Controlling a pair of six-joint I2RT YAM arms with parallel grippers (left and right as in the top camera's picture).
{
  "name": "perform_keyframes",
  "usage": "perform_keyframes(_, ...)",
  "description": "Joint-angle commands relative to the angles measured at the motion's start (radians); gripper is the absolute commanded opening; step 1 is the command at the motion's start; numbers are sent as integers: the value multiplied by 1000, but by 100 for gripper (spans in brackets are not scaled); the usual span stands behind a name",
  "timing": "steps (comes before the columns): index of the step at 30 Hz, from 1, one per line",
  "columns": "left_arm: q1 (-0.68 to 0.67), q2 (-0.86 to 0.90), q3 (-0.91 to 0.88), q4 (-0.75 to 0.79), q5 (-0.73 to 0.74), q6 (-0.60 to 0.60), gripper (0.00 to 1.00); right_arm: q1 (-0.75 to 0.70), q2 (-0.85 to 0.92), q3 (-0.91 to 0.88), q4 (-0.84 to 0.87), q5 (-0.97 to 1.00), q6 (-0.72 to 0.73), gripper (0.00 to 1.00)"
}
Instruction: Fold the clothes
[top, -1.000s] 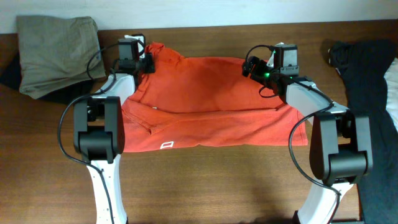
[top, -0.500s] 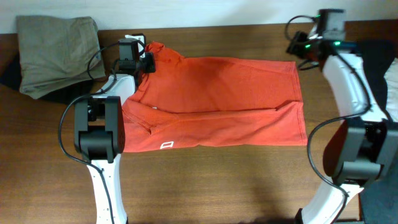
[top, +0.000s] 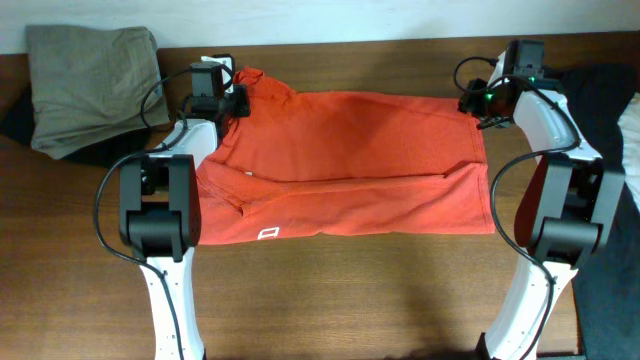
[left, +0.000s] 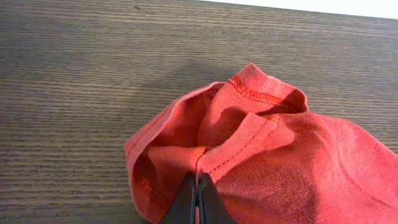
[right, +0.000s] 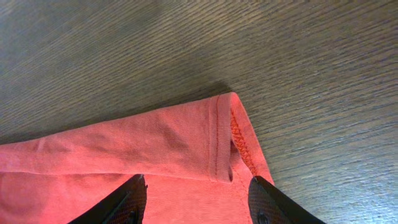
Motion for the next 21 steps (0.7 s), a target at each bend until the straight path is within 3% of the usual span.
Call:
perform_keyframes(1, 0, 5, 18, -4, 8, 8, 0, 8, 19, 6, -2, 2, -10, 55)
perform_keyframes(21, 0, 5, 18, -11, 8, 8, 0, 32, 95, 6, 39, 60, -10, 49)
